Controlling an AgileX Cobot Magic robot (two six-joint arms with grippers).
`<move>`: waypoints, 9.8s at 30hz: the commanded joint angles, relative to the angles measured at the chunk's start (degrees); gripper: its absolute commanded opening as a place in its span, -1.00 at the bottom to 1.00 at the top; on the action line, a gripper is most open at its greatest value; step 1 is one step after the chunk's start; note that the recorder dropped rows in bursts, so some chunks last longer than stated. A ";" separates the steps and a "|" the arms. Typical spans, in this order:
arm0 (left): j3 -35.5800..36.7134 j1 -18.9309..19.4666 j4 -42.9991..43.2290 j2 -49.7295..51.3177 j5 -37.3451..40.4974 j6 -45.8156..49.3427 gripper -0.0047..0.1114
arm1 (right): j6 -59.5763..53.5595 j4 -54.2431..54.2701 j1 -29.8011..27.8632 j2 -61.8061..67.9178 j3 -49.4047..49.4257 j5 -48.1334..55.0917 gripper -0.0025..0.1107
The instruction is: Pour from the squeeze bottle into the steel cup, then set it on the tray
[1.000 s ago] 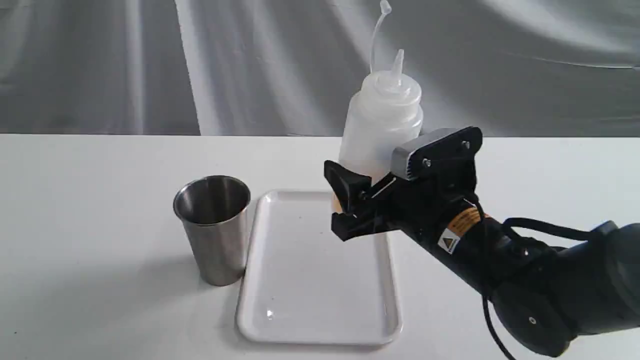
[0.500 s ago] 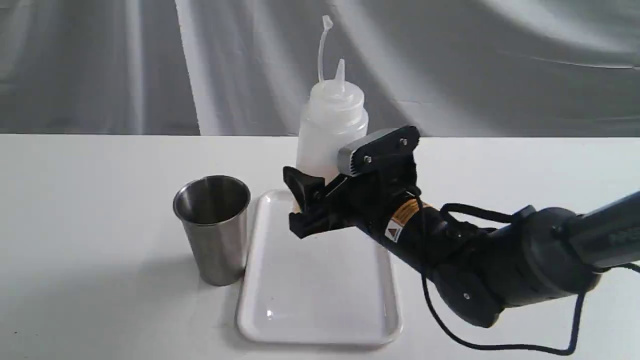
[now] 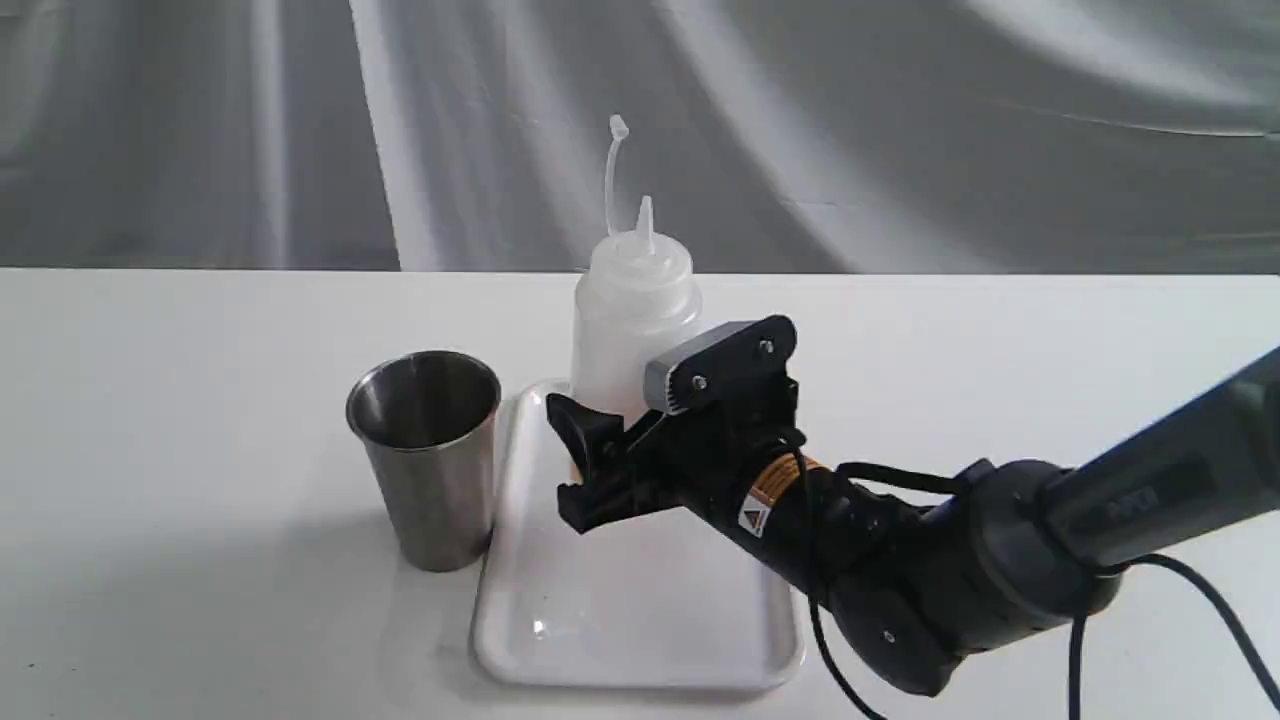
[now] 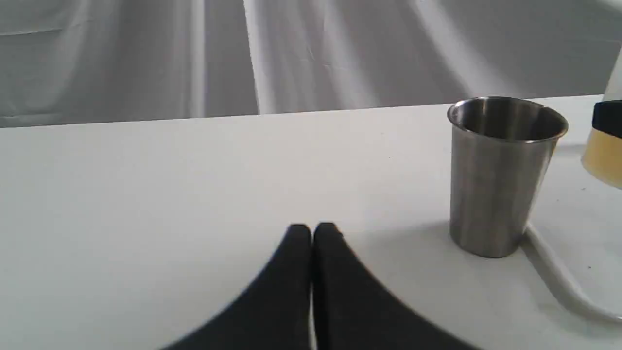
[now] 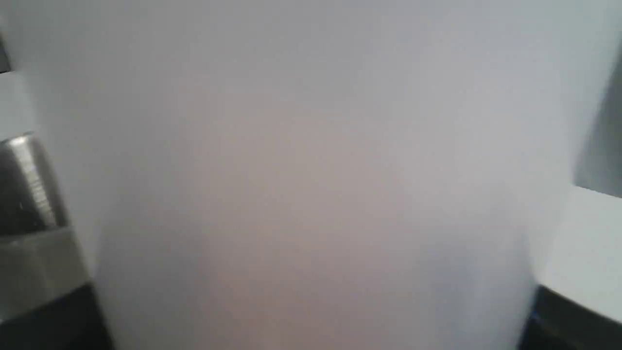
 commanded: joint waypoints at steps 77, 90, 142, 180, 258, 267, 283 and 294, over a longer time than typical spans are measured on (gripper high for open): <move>0.25 -0.31 0.04 -0.15 -0.43 -0.28 -0.92 | -4.38 2.20 -0.07 8.94 -0.37 -9.61 0.06; 0.25 -0.31 0.04 -0.15 -0.43 -0.16 -0.92 | -4.22 2.20 -0.07 8.94 -0.37 -8.95 0.58; 0.25 -0.31 0.04 -0.15 -0.43 -0.14 -0.92 | -4.34 -3.81 -0.73 -29.37 29.48 0.25 0.30; 0.25 -0.31 0.04 -0.15 -0.43 -0.28 -0.92 | -2.63 -6.43 7.63 -119.03 44.97 51.84 -0.96; 0.25 -0.31 0.04 -0.15 -0.43 -0.15 -0.92 | -2.63 8.27 -35.35 -124.45 55.09 61.91 -0.96; 0.25 -0.31 0.04 -0.15 -0.43 -0.25 -0.92 | -5.69 8.04 -35.35 -124.45 55.77 60.93 -0.96; 0.25 -0.31 0.04 -0.15 -0.43 -0.09 -0.92 | -7.64 4.11 -35.35 -124.45 55.77 73.78 -0.96; 0.25 -0.31 0.04 -0.15 -0.43 -0.28 -0.92 | -7.01 4.13 -35.35 -124.45 55.77 75.63 -0.96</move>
